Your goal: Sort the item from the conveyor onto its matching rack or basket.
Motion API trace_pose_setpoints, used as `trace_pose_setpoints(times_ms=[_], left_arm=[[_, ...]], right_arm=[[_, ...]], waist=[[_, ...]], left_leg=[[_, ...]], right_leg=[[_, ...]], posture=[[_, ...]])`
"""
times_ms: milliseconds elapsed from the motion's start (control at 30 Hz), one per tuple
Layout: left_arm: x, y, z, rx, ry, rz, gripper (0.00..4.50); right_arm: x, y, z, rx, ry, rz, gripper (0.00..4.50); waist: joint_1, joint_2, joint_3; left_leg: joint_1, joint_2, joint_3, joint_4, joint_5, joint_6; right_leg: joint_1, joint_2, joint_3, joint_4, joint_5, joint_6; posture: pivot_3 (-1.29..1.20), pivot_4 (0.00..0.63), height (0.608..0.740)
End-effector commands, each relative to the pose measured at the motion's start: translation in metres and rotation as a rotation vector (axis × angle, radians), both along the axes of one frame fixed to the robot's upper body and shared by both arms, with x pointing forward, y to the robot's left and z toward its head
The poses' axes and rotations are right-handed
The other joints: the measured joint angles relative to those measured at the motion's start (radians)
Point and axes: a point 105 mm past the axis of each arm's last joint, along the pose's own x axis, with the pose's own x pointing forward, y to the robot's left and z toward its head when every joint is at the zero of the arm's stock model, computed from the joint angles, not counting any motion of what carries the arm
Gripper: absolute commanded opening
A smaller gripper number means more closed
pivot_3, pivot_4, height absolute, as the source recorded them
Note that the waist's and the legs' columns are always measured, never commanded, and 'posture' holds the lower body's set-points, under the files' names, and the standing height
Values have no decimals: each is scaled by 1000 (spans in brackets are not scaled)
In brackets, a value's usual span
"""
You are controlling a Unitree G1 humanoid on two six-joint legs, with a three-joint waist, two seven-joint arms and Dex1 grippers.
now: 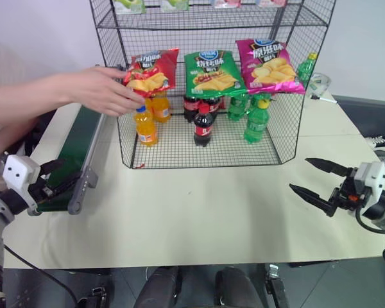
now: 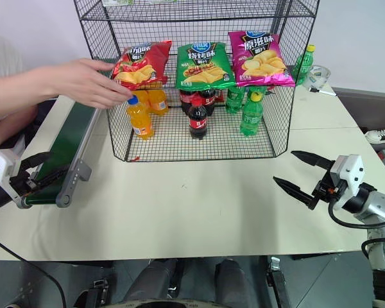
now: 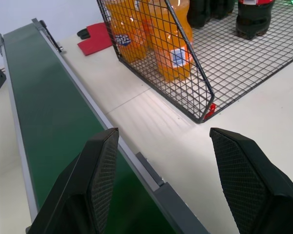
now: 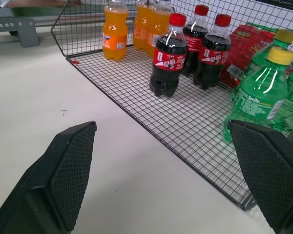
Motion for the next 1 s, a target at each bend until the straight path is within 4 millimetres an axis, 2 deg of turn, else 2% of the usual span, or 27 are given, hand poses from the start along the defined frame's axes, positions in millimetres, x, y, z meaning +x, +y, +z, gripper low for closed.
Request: trace_pose_setpoints(times_ms=[33, 433, 767, 1000], left_arm=[[-2, 1, 9, 6, -32, 3, 3094], [-9, -3, 6, -27, -24, 12, 3094], [-18, -7, 0, -16, -29, 27, 3094], [-12, 9, 13, 83, -138, 126, 3094]], right_arm=[[2, 2, 5, -1, -34, 6, 4500], [4, 10, 4, 5, -34, 26, 4500], [9, 27, 5, 28, -47, 60, 4500], [13, 37, 7, 32, -54, 95, 4500]], waist=[[0, 0, 0], [0, 0, 0], [0, 0, 0], [2, 0, 0]], left_leg=[[0, 0, 0, 0, 0, 0], [0, 0, 0, 0, 0, 0], [0, 0, 0, -1, 0, 0], [0, 0, 0, -1, 0, 0]], right_leg=[[0, 0, 0, 0, 0, 0], [0, 0, 0, 0, 0, 0], [0, 0, 0, 0, 0, 0], [-1, 0, 0, 0, 0, 0]], posture=[[0, 150, 740], [0, 150, 740], [0, 150, 740], [0, 150, 740]])
